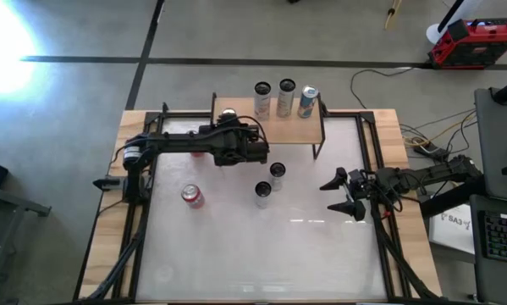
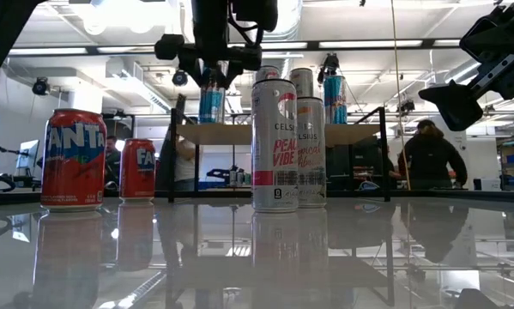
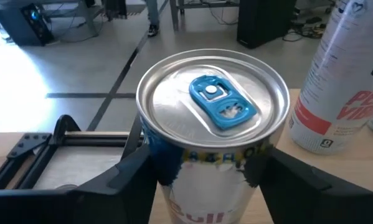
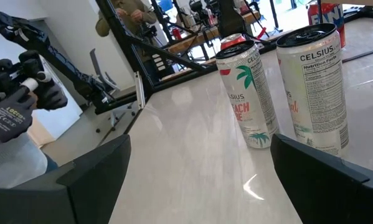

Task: Place canned beverage on shelf
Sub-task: Put the blue soda can on the shelf aligned with the other blue soda can

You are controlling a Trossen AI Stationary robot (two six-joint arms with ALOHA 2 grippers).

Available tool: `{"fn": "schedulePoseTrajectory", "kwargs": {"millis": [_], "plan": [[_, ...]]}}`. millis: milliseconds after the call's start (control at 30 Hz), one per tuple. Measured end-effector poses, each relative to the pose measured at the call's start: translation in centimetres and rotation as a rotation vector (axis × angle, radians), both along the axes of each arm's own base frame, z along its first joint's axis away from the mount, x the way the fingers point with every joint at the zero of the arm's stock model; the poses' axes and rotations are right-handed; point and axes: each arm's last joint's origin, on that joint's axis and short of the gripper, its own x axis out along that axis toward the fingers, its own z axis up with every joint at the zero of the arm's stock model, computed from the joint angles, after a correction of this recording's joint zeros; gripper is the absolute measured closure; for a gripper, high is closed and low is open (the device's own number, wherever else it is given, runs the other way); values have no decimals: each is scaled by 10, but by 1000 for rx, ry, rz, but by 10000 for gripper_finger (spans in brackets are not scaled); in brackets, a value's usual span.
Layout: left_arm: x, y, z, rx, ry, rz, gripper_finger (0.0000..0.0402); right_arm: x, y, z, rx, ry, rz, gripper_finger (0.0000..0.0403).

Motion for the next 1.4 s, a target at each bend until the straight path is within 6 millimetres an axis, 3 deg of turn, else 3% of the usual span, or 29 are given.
{"fn": "schedulePoseTrajectory", "kwargs": {"millis": [300,667,1233,1400], "plan": [[3,-1,2,-5,-15,-14,194,0,0,0,0,0,0,33],[25,-2,43,-79,9,-227,194,0,0,0,0,0,1,33],[83,-5,42,-76,-19,-321,194,0,0,0,0,0,0,33],[89,-5,36,-73,-50,-339,194,0,0,0,0,0,0,33]]}}
